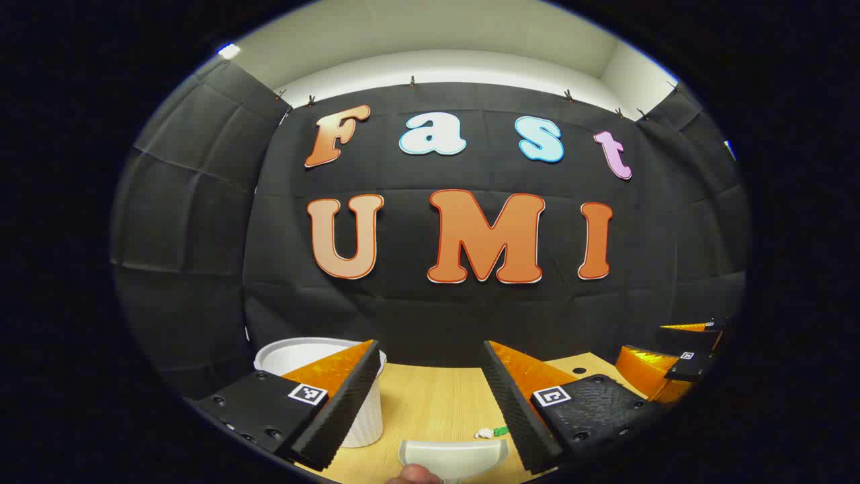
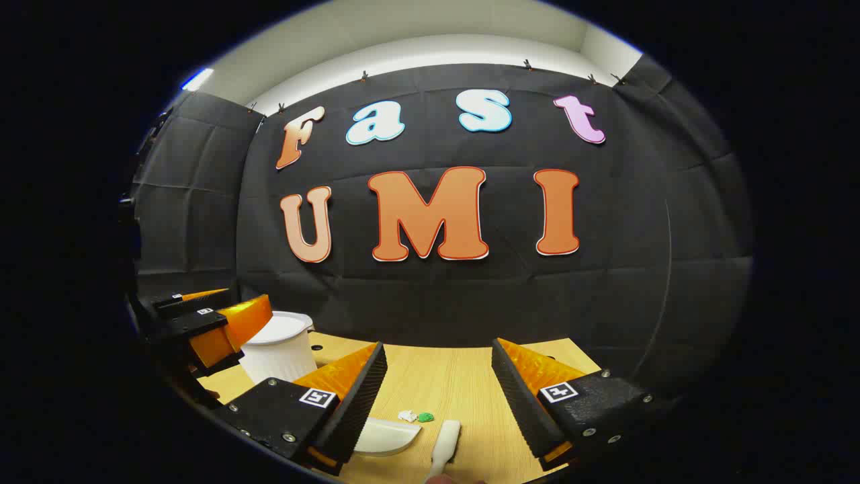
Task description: Pick up the small broom and dustpan from the desktop, sweep the trash into the dustpan with the broom, and then empty the trash into the garbage bin.
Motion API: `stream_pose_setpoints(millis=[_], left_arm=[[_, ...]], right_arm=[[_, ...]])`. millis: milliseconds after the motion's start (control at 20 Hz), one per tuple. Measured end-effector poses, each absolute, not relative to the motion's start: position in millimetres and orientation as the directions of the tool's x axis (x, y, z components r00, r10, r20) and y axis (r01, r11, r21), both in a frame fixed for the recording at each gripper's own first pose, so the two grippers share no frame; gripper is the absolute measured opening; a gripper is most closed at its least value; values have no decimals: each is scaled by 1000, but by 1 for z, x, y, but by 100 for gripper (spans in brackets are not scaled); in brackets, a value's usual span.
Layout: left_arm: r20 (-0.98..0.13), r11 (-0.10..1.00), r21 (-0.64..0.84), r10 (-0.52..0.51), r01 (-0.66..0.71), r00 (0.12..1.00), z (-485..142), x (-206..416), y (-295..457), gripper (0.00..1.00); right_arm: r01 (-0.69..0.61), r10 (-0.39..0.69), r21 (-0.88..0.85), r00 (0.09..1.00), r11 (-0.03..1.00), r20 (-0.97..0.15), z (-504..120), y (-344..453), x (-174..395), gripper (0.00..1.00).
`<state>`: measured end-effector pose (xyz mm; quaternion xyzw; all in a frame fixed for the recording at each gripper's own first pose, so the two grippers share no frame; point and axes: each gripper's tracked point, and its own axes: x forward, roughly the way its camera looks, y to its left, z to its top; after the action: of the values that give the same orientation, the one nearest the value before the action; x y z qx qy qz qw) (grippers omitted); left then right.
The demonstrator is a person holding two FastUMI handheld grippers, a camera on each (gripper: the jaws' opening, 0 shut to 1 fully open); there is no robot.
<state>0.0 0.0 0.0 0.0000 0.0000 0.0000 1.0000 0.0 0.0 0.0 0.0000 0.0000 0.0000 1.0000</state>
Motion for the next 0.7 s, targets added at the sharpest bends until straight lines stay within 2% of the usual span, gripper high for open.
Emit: stream_pose_setpoints(millis=[700], left_arm=[[-42,999,-2,-44,44,998,-24,32,2,95]], right_arm=[[78,-78,-10,997,997,-18,-12,-3,20,94]])
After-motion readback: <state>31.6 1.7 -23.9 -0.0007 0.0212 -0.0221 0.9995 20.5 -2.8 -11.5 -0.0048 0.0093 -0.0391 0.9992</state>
